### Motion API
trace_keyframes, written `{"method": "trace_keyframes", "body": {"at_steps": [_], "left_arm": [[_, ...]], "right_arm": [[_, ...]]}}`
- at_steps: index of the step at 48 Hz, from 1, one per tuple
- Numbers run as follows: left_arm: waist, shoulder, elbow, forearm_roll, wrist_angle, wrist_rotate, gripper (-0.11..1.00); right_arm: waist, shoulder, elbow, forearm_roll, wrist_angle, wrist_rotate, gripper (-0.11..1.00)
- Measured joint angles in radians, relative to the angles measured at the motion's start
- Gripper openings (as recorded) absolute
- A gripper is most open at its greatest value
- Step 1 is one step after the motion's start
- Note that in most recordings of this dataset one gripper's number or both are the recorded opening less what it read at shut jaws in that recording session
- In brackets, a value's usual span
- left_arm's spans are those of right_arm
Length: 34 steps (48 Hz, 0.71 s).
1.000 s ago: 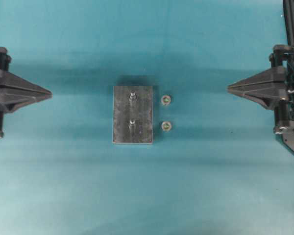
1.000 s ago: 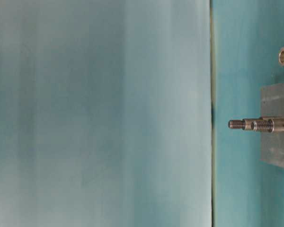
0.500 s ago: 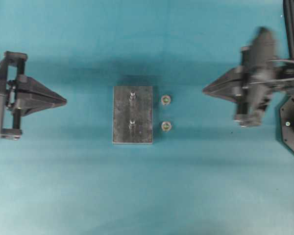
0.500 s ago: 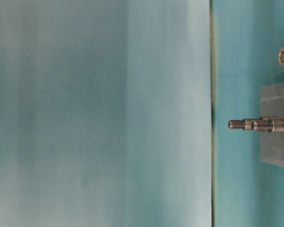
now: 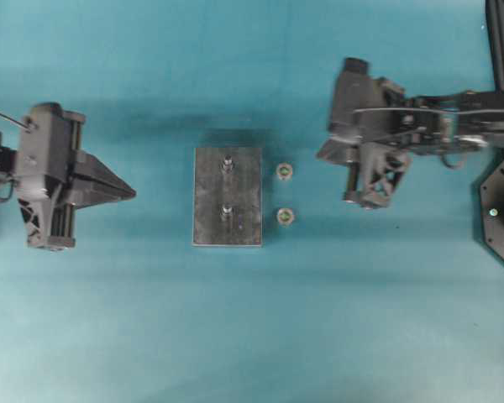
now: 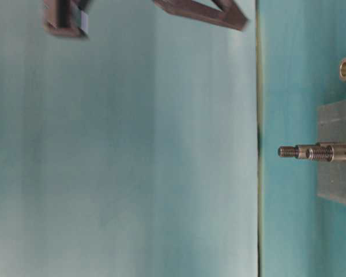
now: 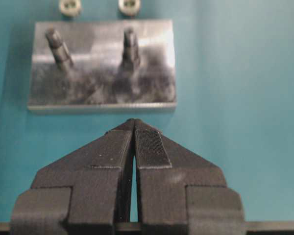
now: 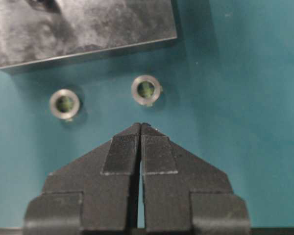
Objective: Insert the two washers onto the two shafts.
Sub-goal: 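Move the right gripper left toward the upper metal washer beside the plate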
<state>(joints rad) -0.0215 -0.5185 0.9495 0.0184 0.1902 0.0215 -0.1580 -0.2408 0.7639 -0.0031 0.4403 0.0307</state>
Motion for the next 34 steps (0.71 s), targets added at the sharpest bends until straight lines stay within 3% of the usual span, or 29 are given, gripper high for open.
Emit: {"method": "trace_keyframes", "body": {"at_steps": [5, 8, 19, 22, 34], "left_arm": [[0.000, 0.021, 0.000, 0.000, 0.000, 0.021, 0.00], [0.002, 0.032, 0.000, 0.000, 0.000, 0.029, 0.00], [0.014, 0.058, 0.000, 0.000, 0.000, 0.034, 0.00], [0.014, 0.060, 0.000, 0.000, 0.000, 0.034, 0.00], [0.014, 0.064, 0.003, 0.000, -0.003, 0.034, 0.00]], "right_arm": [[0.000, 0.063, -0.026, 0.000, 0.003, 0.000, 0.05], [0.000, 0.098, -0.040, 0.000, 0.005, 0.000, 0.16], [-0.005, 0.202, -0.097, 0.000, 0.021, 0.002, 0.79], [-0.005, 0.230, -0.117, 0.000, 0.044, 0.000, 0.92], [-0.005, 0.313, -0.193, 0.000, 0.097, 0.000, 0.90]]}}
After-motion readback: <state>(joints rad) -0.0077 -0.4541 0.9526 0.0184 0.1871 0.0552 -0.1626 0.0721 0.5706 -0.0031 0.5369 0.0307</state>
